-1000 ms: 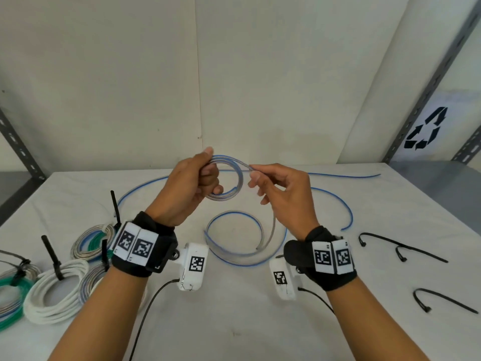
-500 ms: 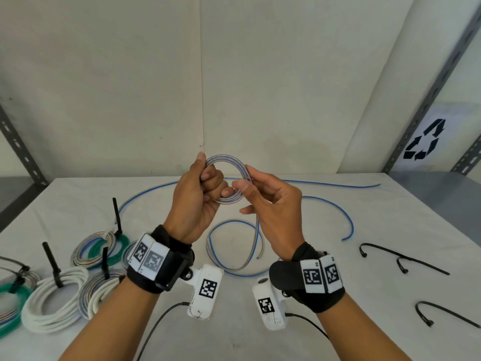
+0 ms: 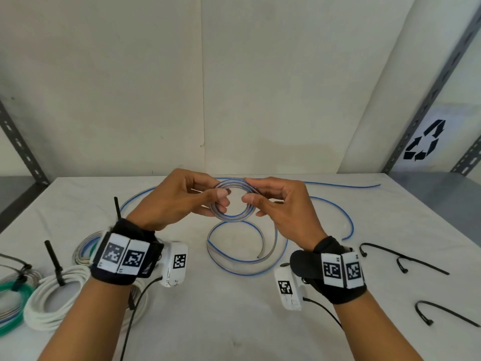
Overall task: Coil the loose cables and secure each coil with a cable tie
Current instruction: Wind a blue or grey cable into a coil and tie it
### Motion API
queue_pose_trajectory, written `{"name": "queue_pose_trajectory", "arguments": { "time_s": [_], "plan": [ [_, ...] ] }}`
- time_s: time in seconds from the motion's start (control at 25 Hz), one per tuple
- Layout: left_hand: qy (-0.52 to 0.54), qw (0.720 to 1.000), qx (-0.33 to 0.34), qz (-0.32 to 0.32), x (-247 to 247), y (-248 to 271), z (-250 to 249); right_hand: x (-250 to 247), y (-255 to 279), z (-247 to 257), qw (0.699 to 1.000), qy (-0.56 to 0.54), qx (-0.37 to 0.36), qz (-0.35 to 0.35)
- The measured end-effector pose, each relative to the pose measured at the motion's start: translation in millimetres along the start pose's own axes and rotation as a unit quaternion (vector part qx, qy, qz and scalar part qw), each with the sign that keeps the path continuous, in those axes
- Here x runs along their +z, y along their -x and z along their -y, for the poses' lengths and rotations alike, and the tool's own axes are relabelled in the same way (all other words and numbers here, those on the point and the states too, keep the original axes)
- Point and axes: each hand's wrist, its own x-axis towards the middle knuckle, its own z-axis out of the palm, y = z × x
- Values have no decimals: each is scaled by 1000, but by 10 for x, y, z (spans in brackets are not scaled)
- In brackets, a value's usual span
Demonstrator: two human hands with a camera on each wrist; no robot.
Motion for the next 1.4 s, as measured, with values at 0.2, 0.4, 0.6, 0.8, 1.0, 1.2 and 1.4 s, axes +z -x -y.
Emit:
{"name": "queue_pose_trajectory", "arguments": {
  "time_s": [0.2,0.4,0.6,0.8,1.0,1.2,1.4],
  "plan": [
    [-62,996,41,-38,3,33,-26,26,0,-1,998,51,-33,-22],
    [-94,992,57,-59,44,28,-41,77,33,13,981,170,-75,-61],
    [-57,992,61,-91,99,2,-53,215,52,-76,918,292,-227,-141],
    [-39,992,68,-99,95,-5,-47,195,32,-45,974,130,-133,-127],
    [35,993,56,-96,53,5,-54,203,14,53,989,-94,-16,-116],
    [50,994,54,-85,35,8,-60,228,22,64,981,-152,12,-121],
    [66,989,58,-118,41,-11,-52,288,44,67,984,-124,-30,-122]
  ]
}}
